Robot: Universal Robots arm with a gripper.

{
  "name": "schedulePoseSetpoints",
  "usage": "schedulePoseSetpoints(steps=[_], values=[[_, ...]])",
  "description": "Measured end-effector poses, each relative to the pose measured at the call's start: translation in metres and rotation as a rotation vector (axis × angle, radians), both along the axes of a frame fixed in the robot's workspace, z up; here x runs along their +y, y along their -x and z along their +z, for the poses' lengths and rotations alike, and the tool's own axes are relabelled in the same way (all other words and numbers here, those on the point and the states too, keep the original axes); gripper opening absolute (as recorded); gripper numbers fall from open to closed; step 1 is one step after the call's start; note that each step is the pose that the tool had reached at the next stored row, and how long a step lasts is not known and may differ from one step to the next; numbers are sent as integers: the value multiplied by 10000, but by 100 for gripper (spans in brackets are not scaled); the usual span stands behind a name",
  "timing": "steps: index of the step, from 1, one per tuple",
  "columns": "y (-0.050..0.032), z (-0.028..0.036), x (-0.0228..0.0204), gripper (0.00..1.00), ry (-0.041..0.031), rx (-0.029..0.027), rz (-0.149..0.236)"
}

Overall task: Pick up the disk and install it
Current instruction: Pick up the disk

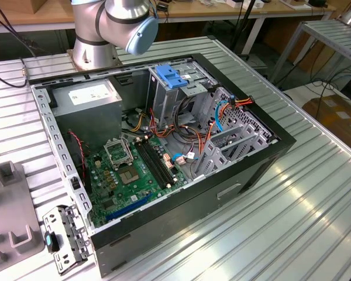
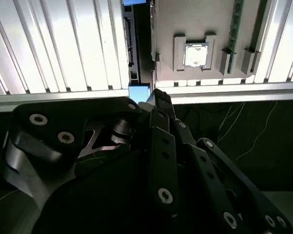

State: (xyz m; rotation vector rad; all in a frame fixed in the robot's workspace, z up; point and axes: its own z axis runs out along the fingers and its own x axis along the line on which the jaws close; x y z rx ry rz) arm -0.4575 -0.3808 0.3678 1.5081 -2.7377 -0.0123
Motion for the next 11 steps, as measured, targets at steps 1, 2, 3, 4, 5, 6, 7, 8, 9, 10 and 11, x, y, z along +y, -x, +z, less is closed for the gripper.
schedulePoseSetpoints(steps=[1, 2, 3, 4, 5, 6, 7, 8, 9, 10, 11], values=[[0, -3, 0, 11, 0, -5, 142], [0, -7, 0, 11, 0, -11, 406], [0, -11, 0, 11, 0, -18, 609], [0, -13, 0, 11, 0, -23, 746], [0, -17, 0, 11, 0, -28, 980], [0, -20, 0, 11, 0, -33, 1191], [0, -22, 0, 11, 0, -36, 1329], [0, -25, 0, 11, 0, -44, 1515], [0, -29, 0, 11, 1, -53, 1655], [0, -36, 0, 11, 1, -74, 1831], [0, -43, 0, 11, 2, -90, 1961]])
